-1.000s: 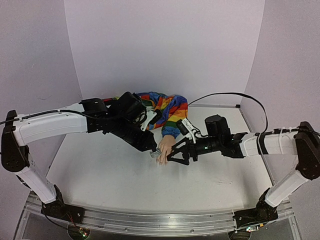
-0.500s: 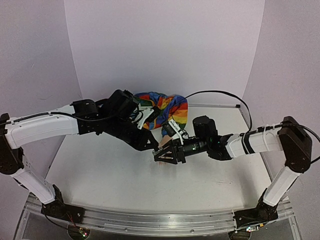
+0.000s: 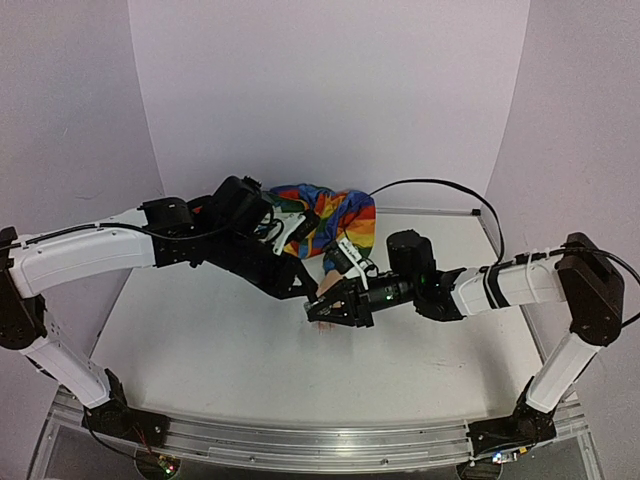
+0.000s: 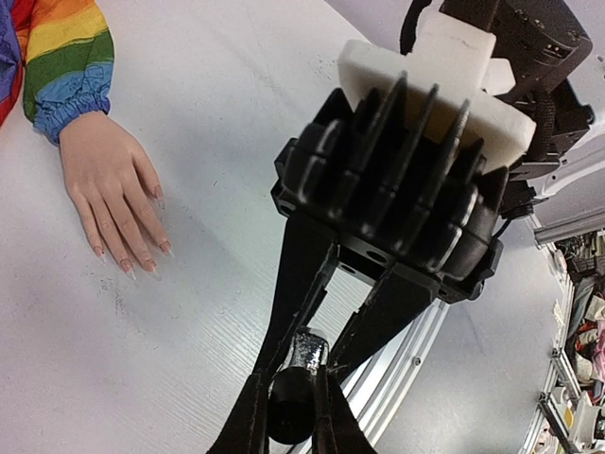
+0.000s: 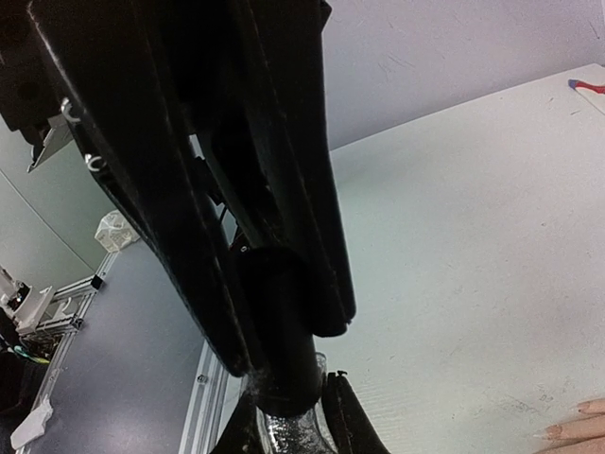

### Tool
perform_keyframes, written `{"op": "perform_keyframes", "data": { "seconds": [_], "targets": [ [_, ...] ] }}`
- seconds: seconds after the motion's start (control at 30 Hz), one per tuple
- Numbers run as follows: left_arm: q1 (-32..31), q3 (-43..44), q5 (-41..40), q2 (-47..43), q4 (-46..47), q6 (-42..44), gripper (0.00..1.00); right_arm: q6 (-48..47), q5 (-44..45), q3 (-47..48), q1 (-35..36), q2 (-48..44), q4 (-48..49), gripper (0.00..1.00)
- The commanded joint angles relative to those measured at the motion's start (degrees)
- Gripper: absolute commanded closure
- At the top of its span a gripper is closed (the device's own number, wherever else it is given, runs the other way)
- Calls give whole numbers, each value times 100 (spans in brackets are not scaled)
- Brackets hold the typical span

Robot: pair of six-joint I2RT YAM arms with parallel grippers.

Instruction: Paint the nails

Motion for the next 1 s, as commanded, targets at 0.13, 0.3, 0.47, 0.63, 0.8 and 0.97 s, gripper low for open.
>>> {"op": "perform_keyframes", "data": {
  "seconds": [0.13, 0.3, 0.47, 0.63, 0.8, 0.97],
  "targets": [
    [50, -286, 290, -318, 794, -97, 55, 183, 255, 75, 4, -300, 202, 100],
    [114, -846, 636, -646, 1696, -350, 48, 247, 208, 37, 6, -512, 255, 100],
    [258, -1220, 757, -842, 2332, -629, 56, 327, -33, 64, 9, -627, 302, 100],
    [269, -1296, 938, -797, 2726, -795, 63, 402, -179, 114, 6, -597, 350, 100],
    [269, -1252, 1064, -707, 2897, -881, 69, 429, -178, 98, 9, -600, 397, 100],
    [267, -1195, 1208, -511, 2895, -929, 78, 358, 174, -4, 18, -698, 424, 100]
  ]
}}
